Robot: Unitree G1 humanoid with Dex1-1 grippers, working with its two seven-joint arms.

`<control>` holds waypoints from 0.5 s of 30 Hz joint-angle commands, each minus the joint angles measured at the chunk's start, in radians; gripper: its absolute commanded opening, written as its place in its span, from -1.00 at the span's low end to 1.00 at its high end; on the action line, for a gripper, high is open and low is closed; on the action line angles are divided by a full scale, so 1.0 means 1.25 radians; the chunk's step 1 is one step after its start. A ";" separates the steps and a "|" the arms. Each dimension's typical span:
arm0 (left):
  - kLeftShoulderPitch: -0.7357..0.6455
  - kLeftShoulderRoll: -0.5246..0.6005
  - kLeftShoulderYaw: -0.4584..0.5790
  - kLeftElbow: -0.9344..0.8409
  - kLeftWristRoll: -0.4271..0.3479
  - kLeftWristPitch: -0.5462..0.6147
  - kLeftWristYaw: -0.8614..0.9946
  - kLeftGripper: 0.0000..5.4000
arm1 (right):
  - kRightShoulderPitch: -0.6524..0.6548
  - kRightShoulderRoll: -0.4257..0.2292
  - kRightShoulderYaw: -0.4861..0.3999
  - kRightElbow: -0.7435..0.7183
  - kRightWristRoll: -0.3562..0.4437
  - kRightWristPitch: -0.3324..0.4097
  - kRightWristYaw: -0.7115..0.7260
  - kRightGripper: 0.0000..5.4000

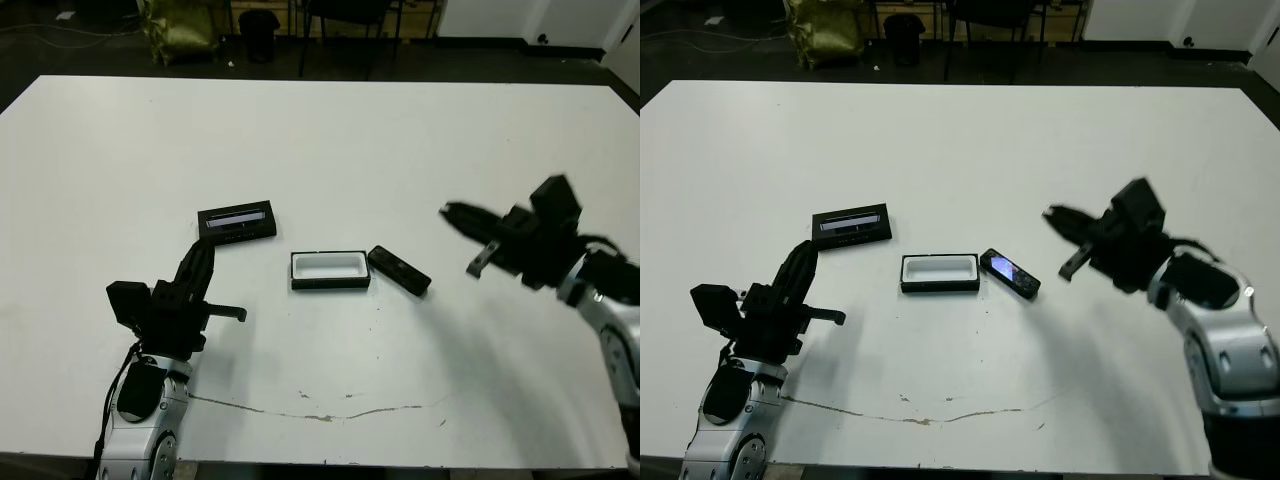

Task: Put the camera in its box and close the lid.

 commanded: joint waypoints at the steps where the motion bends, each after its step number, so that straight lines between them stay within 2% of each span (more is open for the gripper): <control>1: 0.006 0.003 0.002 0.022 0.003 -0.005 -0.003 -1.00 | 0.045 0.007 0.018 -0.036 -0.017 0.003 -0.030 -1.00; 8: 0.006 0.005 0.000 0.023 0.007 -0.004 -0.001 -1.00 | 0.093 0.042 0.010 -0.033 -0.004 -0.030 -0.064 -1.00; 12: 0.006 0.005 -0.002 0.018 0.006 0.005 0.000 -1.00 | 0.101 0.046 0.011 -0.020 -0.005 -0.072 -0.058 -1.00; 15: 0.007 0.002 -0.004 0.016 0.010 0.002 0.004 -1.00 | 0.094 0.045 0.011 -0.027 0.003 -0.079 -0.052 -1.00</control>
